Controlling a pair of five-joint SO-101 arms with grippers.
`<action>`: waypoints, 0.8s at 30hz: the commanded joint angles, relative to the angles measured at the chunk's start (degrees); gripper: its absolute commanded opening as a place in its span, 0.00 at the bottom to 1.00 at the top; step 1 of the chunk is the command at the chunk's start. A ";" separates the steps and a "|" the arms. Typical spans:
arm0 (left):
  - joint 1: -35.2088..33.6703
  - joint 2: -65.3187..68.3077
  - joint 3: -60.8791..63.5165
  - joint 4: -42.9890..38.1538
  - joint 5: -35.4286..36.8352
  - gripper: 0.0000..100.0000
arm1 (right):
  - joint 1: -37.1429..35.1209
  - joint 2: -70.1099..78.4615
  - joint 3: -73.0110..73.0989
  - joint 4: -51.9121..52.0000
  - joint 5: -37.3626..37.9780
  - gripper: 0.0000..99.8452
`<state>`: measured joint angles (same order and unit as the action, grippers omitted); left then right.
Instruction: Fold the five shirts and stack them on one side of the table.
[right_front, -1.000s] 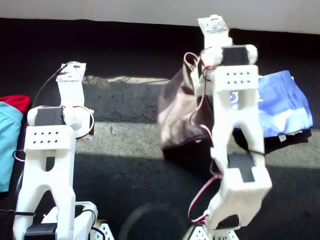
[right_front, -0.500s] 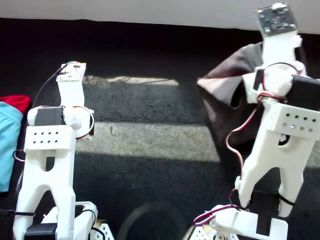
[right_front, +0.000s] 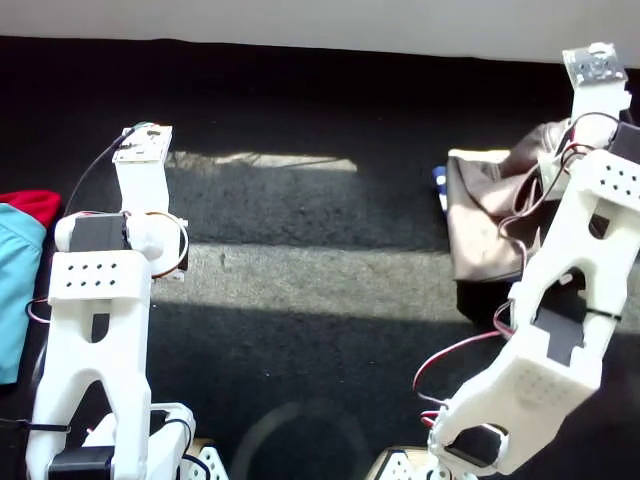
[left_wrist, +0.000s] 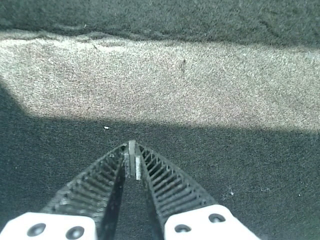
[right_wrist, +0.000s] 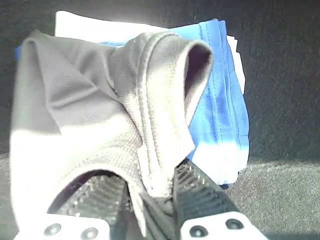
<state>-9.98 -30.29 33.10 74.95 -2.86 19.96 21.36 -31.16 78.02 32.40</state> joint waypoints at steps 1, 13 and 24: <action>-0.40 -1.80 -0.31 -0.53 -0.26 0.01 | 1.98 2.95 -0.57 -6.11 0.88 0.01; -0.40 -1.80 -0.31 -0.53 -0.26 0.01 | 2.51 9.45 -0.57 -11.65 0.35 0.23; -0.40 -1.80 -0.40 -0.53 -0.26 0.01 | 7.43 10.07 -8.92 -11.65 -10.64 0.23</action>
<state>-9.98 -30.29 33.10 74.95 -2.86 25.85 31.65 -36.35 67.30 25.10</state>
